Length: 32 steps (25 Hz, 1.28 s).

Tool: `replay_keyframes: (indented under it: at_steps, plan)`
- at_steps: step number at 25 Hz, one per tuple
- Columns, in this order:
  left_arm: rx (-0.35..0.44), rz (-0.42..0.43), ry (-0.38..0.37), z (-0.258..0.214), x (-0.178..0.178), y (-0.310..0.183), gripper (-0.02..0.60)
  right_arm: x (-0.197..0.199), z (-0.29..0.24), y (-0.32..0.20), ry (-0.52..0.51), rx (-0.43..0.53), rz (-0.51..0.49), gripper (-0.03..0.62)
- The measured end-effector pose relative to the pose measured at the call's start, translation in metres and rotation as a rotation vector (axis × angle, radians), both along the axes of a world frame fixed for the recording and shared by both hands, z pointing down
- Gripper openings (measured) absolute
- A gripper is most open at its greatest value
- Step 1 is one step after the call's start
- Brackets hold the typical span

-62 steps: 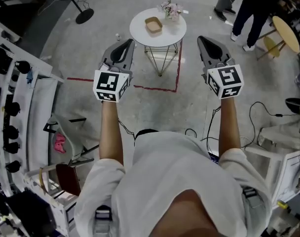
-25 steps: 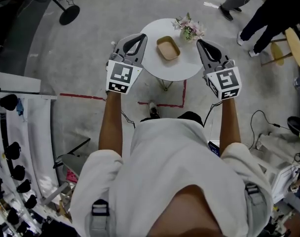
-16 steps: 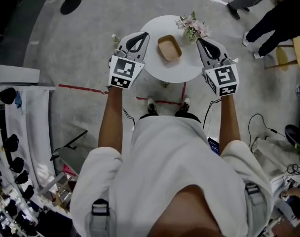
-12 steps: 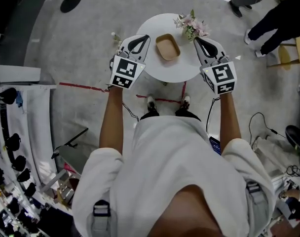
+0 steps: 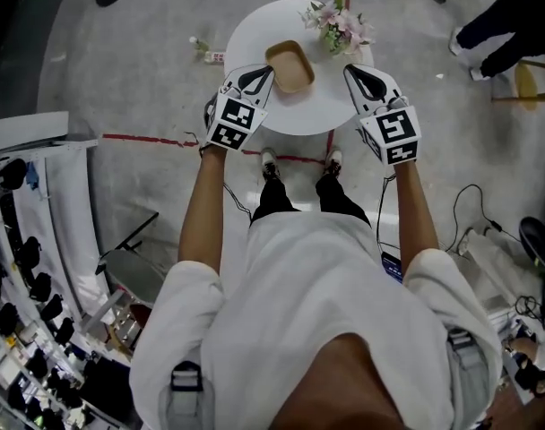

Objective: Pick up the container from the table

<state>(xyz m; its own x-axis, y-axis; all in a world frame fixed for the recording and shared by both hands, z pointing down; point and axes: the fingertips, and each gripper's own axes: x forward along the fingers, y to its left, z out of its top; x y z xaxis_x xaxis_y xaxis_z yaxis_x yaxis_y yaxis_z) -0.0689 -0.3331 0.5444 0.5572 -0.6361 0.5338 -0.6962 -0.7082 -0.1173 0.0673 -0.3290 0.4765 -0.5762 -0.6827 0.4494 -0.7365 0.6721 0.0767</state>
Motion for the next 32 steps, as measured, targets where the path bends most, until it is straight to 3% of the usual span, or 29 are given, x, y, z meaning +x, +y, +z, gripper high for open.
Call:
replay_keyframes:
  at_steps: [3,13,16,22,28,32]
  plan:
    - [-0.088,0.030,-0.028,0.042,0.015,0.000,0.058,0.010,0.016,0.003,-0.042,-0.048,0.002,0.015]
    - [-0.343,0.168,-0.144,0.166,0.058,0.007,0.105,0.041,0.067,0.010,-0.041,-0.169,0.030,0.014]
    - [-0.415,0.192,-0.146,0.197,0.072,0.009,0.109,0.049,0.076,0.014,-0.033,-0.199,0.047,0.014]
    - [-0.450,0.231,-0.286,0.239,0.080,0.008,0.110,0.078,0.097,0.022,-0.024,-0.240,0.096,0.014]
    - [-0.434,0.303,-0.476,0.261,0.085,0.009,0.087,0.094,0.107,0.037,-0.017,-0.259,0.116,0.015]
    - [-0.442,0.285,-0.499,0.266,0.085,0.006,0.041,0.099,0.106,0.041,-0.028,-0.257,0.134,0.015]
